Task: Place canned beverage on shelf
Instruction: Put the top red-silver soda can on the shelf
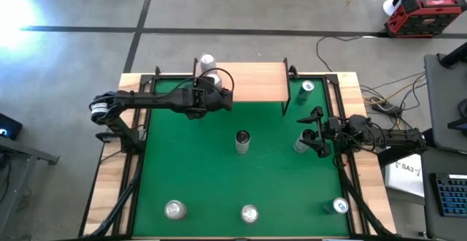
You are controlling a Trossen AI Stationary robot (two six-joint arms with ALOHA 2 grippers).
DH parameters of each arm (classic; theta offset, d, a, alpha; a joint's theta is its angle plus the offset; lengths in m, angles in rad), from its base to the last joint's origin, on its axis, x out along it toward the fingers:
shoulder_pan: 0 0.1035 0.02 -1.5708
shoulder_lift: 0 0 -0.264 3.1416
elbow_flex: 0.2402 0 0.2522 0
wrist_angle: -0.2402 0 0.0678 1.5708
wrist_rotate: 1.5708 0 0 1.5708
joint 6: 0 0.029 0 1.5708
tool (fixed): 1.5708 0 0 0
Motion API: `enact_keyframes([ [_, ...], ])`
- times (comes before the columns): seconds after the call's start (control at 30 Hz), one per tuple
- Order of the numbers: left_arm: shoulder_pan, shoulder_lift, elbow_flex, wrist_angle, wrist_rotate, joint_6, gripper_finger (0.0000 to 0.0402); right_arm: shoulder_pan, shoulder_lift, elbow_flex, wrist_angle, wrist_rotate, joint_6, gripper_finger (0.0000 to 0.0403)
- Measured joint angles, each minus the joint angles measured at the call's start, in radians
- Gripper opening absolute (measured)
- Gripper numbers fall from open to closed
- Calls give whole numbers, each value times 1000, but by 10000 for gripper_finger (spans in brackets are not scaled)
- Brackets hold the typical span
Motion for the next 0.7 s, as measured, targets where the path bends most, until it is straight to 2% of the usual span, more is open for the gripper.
enact_keyframes([
  [0.3, -6, 0, -29, 51, -1, 51, 265, 0, 0, 0, 0, 0, 0, 357],
  [0.5, -13, 0, -25, 72, 3, 71, 265, 0, 0, 0, 0, 0, 0, 357],
  [0.7, -13, 0, -25, 166, 1, 162, 279, 0, 0, 0, 0, 0, 0, 357],
])
